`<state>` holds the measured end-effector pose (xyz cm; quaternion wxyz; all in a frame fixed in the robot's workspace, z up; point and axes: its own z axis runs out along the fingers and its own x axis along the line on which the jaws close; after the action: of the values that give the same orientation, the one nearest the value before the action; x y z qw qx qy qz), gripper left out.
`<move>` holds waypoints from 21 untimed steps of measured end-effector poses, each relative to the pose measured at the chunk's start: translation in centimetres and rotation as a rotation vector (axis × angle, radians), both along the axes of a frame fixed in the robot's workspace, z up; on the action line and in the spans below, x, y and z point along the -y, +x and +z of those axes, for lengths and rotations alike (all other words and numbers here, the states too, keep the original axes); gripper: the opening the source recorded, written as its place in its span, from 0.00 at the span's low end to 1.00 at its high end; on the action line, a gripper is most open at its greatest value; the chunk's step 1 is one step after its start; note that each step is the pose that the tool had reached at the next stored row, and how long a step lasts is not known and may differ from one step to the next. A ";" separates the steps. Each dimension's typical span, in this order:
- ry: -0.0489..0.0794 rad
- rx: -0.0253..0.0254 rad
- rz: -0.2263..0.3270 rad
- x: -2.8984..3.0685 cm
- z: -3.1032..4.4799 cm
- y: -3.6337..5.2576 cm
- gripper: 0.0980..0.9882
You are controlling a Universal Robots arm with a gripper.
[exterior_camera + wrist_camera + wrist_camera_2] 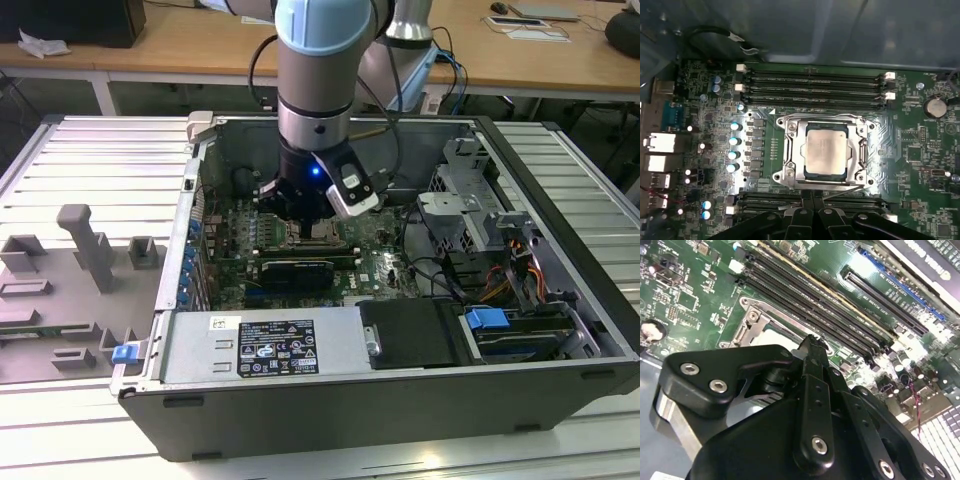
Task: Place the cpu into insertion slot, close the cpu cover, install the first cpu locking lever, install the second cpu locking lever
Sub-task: 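Install the second cpu locking lever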
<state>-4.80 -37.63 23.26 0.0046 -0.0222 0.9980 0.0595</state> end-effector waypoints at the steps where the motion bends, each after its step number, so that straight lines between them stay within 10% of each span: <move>1: 0.000 0.0000 0.000 0.00 -0.26 0.00 0.01; 21: 0.003 0.0000 0.000 0.00 -0.96 -0.07 0.01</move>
<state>-4.87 -37.63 22.30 0.0046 -0.0221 0.9979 0.0608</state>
